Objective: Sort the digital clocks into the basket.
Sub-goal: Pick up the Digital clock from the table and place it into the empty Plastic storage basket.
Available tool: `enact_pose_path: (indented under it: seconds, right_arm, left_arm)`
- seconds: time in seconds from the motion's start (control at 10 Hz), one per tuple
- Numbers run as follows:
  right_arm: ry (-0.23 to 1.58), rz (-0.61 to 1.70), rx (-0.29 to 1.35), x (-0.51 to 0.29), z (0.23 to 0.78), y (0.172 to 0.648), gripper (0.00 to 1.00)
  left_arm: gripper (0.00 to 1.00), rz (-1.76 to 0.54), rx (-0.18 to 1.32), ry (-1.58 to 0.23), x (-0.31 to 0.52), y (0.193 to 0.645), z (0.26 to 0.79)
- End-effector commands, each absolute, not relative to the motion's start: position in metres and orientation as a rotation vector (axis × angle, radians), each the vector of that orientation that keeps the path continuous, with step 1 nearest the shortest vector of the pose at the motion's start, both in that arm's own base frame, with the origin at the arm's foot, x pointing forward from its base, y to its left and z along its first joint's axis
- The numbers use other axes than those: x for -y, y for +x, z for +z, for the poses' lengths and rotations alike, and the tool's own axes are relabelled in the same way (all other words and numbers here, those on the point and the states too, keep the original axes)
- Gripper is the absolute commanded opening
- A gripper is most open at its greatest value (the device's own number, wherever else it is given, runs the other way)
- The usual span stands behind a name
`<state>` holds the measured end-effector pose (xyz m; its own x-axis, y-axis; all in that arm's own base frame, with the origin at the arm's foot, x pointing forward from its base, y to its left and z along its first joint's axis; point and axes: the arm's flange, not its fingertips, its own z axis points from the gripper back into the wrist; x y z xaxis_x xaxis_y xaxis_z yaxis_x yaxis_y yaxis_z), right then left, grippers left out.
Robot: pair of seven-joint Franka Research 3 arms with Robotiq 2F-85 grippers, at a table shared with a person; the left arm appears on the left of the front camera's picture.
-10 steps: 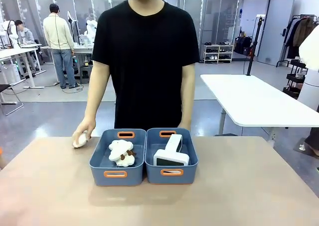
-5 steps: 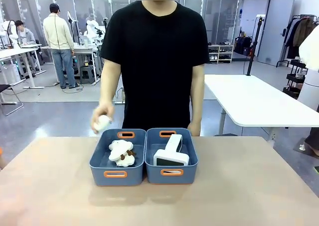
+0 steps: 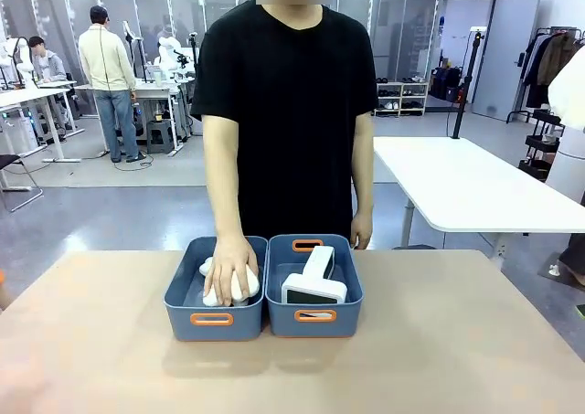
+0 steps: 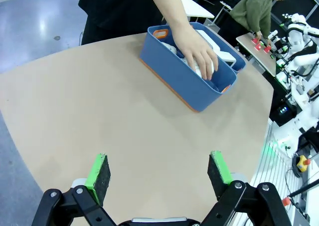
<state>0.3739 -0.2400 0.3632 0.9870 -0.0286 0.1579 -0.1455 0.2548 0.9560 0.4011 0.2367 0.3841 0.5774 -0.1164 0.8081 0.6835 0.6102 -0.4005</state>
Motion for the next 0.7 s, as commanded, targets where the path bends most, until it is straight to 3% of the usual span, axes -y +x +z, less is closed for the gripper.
enact_pose_path:
  seconds: [0.0, 0.6]
  right_arm:
    - [1.294, 0.055, 0.135, 0.2354, 0.3649, 0.3713, 1.0]
    - [1.294, 0.055, 0.135, 0.2354, 0.3649, 0.3713, 1.0]
  left_arm:
    - [1.0, -0.516, 0.811, -0.777, -0.2358, 0.4002, 0.3878]
    - [1.0, -0.516, 0.811, -0.777, -0.2358, 0.4002, 0.3878]
